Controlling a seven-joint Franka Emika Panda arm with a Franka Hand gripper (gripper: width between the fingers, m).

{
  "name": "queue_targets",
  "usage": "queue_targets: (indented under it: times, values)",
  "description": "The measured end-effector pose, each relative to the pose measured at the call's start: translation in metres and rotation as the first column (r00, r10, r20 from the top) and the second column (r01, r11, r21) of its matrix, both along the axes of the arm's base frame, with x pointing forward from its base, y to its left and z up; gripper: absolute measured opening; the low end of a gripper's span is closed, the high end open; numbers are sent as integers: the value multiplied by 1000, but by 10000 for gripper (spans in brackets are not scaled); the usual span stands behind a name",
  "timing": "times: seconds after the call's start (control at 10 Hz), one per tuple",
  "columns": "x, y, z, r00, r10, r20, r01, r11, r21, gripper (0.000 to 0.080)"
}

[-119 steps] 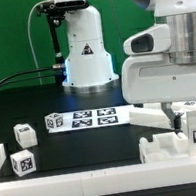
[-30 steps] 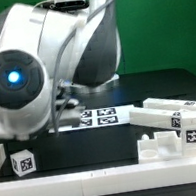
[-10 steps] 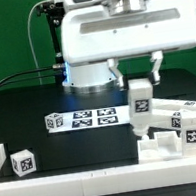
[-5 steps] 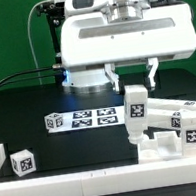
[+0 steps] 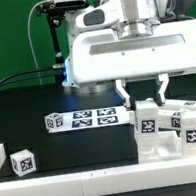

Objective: Assemble chair

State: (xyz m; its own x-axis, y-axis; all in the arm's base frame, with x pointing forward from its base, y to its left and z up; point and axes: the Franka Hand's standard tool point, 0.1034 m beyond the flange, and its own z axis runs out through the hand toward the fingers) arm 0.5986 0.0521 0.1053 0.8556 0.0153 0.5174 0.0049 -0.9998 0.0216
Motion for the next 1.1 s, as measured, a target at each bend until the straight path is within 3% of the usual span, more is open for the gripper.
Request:
queue_targets:
  times: [0.5,0.7,1.1]
  values:
    - [0,1,1,1000,5,19,-5,1000,-6,284]
    - [-7,9,10,1000,20,14,-20,1000,3,284]
    - [-11,7,3,1000,21,1,-21,1000,-3,284]
